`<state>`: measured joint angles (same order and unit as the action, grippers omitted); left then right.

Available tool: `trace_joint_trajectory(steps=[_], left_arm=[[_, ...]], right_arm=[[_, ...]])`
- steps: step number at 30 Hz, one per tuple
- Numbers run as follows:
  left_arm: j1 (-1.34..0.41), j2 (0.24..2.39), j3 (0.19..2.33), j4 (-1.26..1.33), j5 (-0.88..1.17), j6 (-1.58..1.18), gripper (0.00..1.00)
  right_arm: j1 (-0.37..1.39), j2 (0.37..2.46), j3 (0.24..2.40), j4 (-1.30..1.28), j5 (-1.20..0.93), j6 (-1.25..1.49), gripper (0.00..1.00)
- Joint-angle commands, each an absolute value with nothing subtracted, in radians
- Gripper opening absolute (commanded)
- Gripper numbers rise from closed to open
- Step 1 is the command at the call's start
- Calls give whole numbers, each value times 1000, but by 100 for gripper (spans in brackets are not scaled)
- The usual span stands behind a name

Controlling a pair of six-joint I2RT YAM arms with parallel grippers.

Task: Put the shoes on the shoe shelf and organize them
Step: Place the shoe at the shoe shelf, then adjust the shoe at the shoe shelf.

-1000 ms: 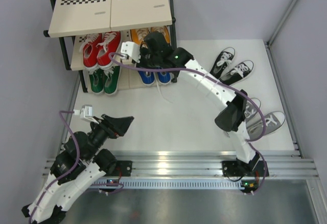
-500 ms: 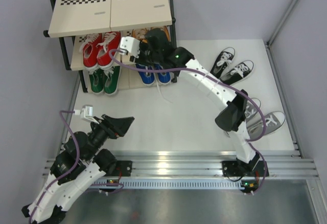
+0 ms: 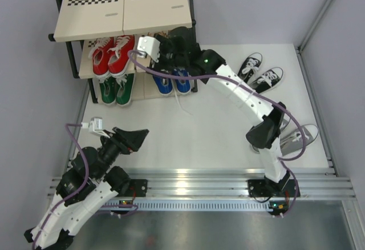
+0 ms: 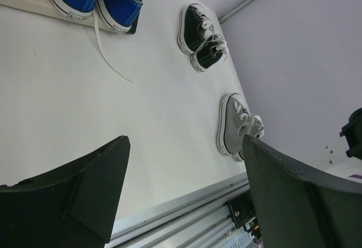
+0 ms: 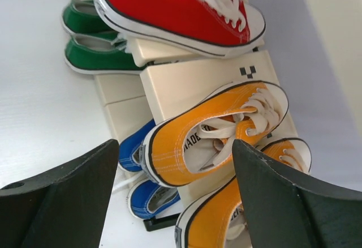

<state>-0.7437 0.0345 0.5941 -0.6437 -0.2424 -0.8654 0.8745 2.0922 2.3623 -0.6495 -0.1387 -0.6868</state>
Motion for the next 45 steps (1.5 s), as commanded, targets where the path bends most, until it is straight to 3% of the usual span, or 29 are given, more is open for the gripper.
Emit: trace_joint_trajectory(steps=[1, 7, 11, 12, 15, 20, 28, 32, 45], left_arm=[[-742, 51, 635, -588, -305, -819, 85], [-742, 306, 707, -500, -345, -749, 75], [-742, 472, 776, -425, -382, -661, 40], [-741, 501, 790, -407, -396, -643, 13], [-741, 612, 856, -347, -448, -556, 0], [-741, 793, 952, -261, -376, -448, 0], [-745, 1113, 1159, -153, -26, -402, 0], [-762, 1239, 1279, -153, -25, -353, 0], [-769, 1532, 1463, -94, -290, -244, 0]], right_arm=[[874, 1930, 2367, -660, -271, -634, 81], [856, 1763, 2214, -683, -363, -588, 84], [793, 1603, 1995, -663, -449, -568, 82], [779, 1568, 1886, -643, -468, -563, 80], [701, 1421, 1653, -594, -540, -543, 76], [511, 1209, 1364, -500, -626, -474, 70], [273, 1066, 1022, -362, -753, -396, 55], [187, 1055, 948, -339, -830, -385, 46], [138, 1040, 914, -324, -853, -387, 42]])
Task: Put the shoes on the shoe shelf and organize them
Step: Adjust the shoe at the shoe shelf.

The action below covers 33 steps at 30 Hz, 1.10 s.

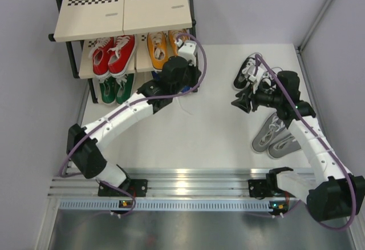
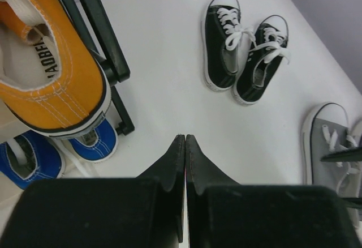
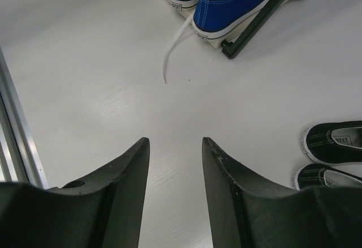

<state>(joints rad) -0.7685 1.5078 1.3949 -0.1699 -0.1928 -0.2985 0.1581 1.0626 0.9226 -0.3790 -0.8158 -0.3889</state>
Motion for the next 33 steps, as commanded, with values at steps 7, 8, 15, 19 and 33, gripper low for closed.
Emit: trace_joint_trajectory(steps=[7, 8, 15, 19, 33], left_arm=[[-767, 1612, 1512, -104, -392, -210, 0], [-762, 1615, 1516, -107, -400, -210, 0], [-736, 1623, 1517, -140, -439, -213, 0], [-724, 1606, 1497, -140, -439, -215, 0], [-683, 1560, 1482, -164, -445, -201, 0]], right_arm=[[129, 1037, 908, -319, -856, -385, 41], [127, 1037, 908, -319, -861, -385, 41], [115, 1028, 904, -316, -867, -380, 40], [109, 1025, 902, -314, -873, -379, 40], [98, 1026, 899, -314, -874, -376, 39]])
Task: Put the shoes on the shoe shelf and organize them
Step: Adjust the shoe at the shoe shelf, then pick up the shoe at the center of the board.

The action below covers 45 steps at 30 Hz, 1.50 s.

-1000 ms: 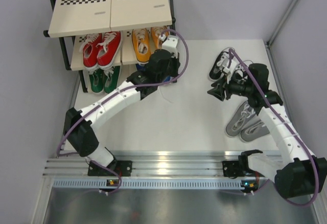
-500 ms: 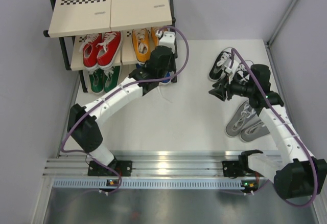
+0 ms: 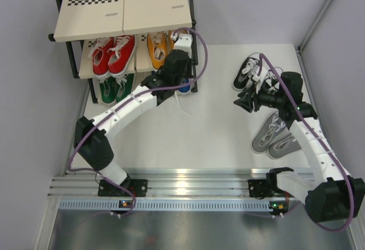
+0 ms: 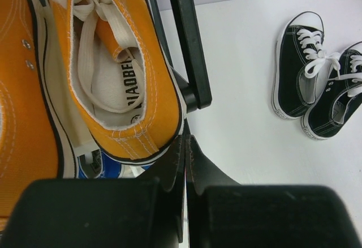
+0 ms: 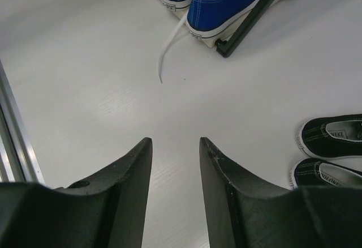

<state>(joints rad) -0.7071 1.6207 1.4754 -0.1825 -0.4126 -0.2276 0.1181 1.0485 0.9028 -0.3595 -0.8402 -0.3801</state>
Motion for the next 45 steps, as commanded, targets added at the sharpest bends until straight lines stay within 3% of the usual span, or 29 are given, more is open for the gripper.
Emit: trace_joint_trajectory(steps=[1, 19, 22, 26, 29, 37, 45], left_arm=[[-681, 1557, 1473, -166, -446, -201, 0], [-673, 1365, 1470, -175, -181, -215, 1], [-672, 1267, 1387, -210, -141, -206, 12], [-672, 1058, 1200, -256, -68, -201, 47], [-672, 903, 1029, -275, -28, -219, 67], [-672, 546, 709, -316, -34, -372, 75], [-672, 336, 551, -318, -66, -526, 75]], right_arm=[[97, 1026, 899, -314, -873, -376, 39], [48, 1022, 926, -367, -876, -426, 40], [18, 1029, 937, -368, -859, -408, 41], [9, 1066, 969, -391, -767, -364, 43], [-32, 1116, 1009, -405, -679, -303, 45], [-110, 1281, 1045, -319, -254, 104, 61], [-110, 1572, 1153, -290, -195, 256, 61]])
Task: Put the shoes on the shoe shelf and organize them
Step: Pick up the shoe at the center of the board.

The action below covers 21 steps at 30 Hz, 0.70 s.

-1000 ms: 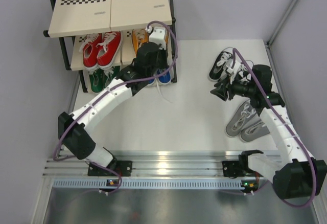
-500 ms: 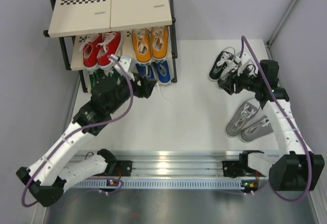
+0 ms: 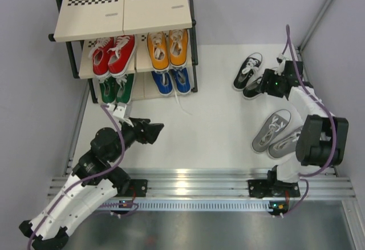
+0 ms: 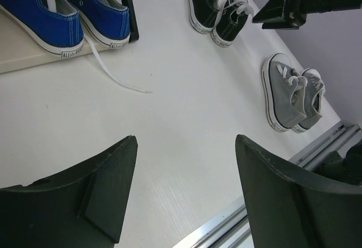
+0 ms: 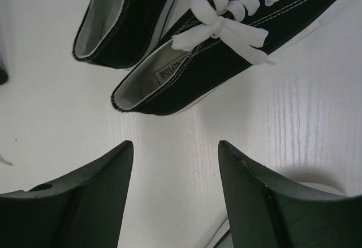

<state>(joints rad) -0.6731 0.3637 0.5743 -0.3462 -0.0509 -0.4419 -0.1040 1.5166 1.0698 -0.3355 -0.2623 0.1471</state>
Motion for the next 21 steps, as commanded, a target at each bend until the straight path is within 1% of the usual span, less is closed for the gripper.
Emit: trace_joint_trajectory(steps=[1, 5, 12, 14, 17, 19, 20, 21], left_arm=[[-672, 322, 537, -319, -64, -532, 75], [-672, 305, 526, -342, -67, -554, 76], [-672, 293, 519, -350, -55, -584, 76], [-672, 293, 515, -348, -57, -592, 76], [-672, 298, 515, -348, -61, -603, 76], [-672, 301, 515, -348, -61, -612, 76], [-672, 304, 511, -347, -61, -624, 76], [-672, 307, 506, -341, -60, -632, 76]], right_arm=[[-112, 1594, 1163, -285, -193, 265, 61], [-112, 1687, 1204, -256, -202, 296, 60], [-112, 1790, 1246, -224, -224, 376, 59], [-112, 1836, 1273, -229, -210, 396, 59], [-110, 1890, 1310, -261, -155, 406, 55], [-112, 1898, 1307, -244, -134, 405, 43], [-112, 1894, 1299, -242, -129, 405, 31], [-112, 1879, 1292, -232, -121, 394, 26]])
